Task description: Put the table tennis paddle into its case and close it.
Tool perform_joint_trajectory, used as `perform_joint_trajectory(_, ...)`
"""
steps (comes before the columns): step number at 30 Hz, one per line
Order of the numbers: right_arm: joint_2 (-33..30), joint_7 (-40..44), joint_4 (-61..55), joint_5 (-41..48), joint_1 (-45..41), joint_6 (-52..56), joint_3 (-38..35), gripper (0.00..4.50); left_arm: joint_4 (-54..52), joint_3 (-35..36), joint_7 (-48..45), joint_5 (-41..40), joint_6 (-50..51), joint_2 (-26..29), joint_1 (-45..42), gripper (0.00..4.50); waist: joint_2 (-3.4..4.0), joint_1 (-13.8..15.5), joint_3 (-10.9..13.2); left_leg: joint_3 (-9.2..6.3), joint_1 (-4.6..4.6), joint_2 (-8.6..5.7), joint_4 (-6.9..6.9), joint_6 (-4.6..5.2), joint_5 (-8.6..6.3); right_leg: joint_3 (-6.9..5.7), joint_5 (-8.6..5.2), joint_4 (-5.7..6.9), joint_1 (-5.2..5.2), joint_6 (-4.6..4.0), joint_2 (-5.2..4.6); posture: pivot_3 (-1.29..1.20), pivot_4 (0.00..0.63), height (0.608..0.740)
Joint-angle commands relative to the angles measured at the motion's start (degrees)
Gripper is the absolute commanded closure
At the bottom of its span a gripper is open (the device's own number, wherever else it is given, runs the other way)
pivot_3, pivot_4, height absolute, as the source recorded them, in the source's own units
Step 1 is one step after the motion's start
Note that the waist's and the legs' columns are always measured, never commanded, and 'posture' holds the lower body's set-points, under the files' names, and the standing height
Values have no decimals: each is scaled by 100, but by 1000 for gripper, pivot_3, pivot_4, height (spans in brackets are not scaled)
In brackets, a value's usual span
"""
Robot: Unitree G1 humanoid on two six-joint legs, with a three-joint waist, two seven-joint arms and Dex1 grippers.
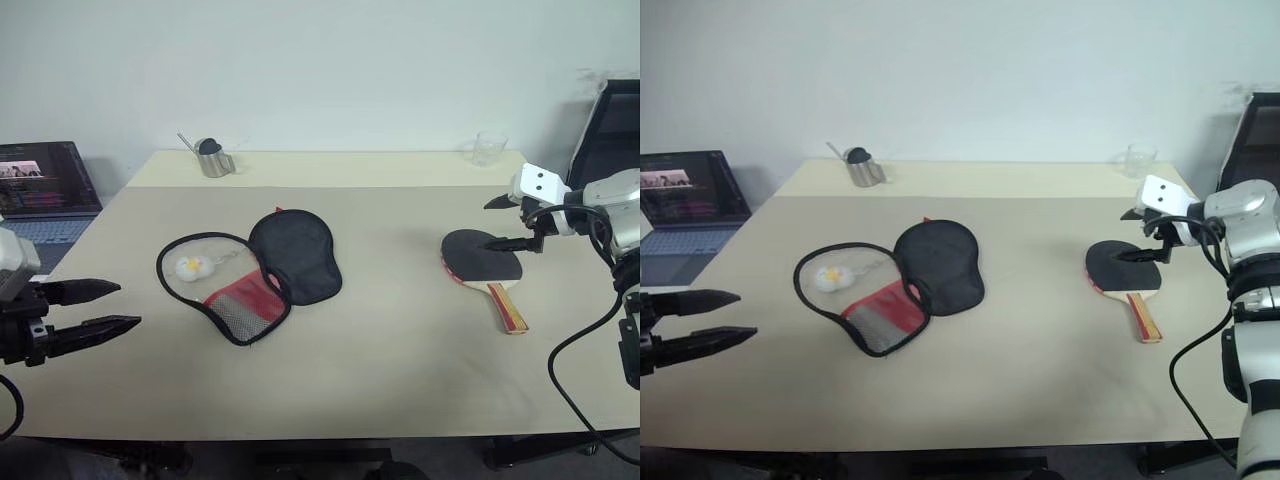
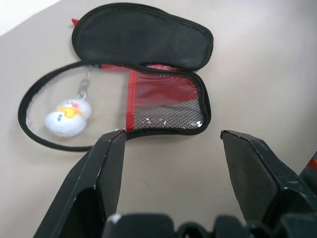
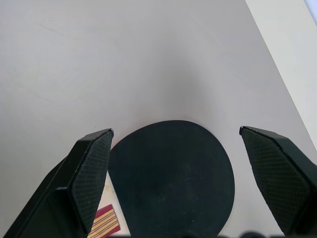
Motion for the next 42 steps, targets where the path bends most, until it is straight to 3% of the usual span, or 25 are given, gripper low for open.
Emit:
perform_joint_trajectory(1,15,-66,-117,61,-147,-53,-105,38,-115,197,73,-55,18,24,-83,1163,0,-2,0,1,0,0,0,0,0,0,0,0,0,0,0,0,150,740)
perform_joint_trajectory(7,100,-114,-53,124,-250,-34,-176,38,-284,345,183,-154,156,-55,-69,1163,0,-3,0,0,0,1,1,0,0,1,0,3,0,0,0,0,150,740)
perform_joint_trajectory(16,19,-166,137,104,-292,-194,-192,38,-455,-12,595,-223,96,-248,-224,1163,-1,-1,0,1,1,0,1,0,0,2,1,3,1,1,0,0,150,740)
perform_joint_trajectory(23,206,-626,194,18,-290,-39,-134,38,130,-1015,1942,256,66,-581,-905,1163,-1,-2,-1,-3,4,1,3,0,0,1,2,8,5,0,2,0,150,740)
perform_joint_trajectory(33,23,-531,-21,63,-183,50,-191,38,-300,-2300,3612,371,654,-1907,-1249,1163,-2,21,-2,5,2,4,5,-1,-1,14,6,4,7,6,0,0,150,740)
perform_joint_trajectory(42,-146,-520,-215,95,-109,154,-214,38,-23,-2703,4760,363,1344,-2834,-1748,1163,-7,12,-4,3,6,-1,12,-1,0,13,10,6,14,11,0,0,150,740)
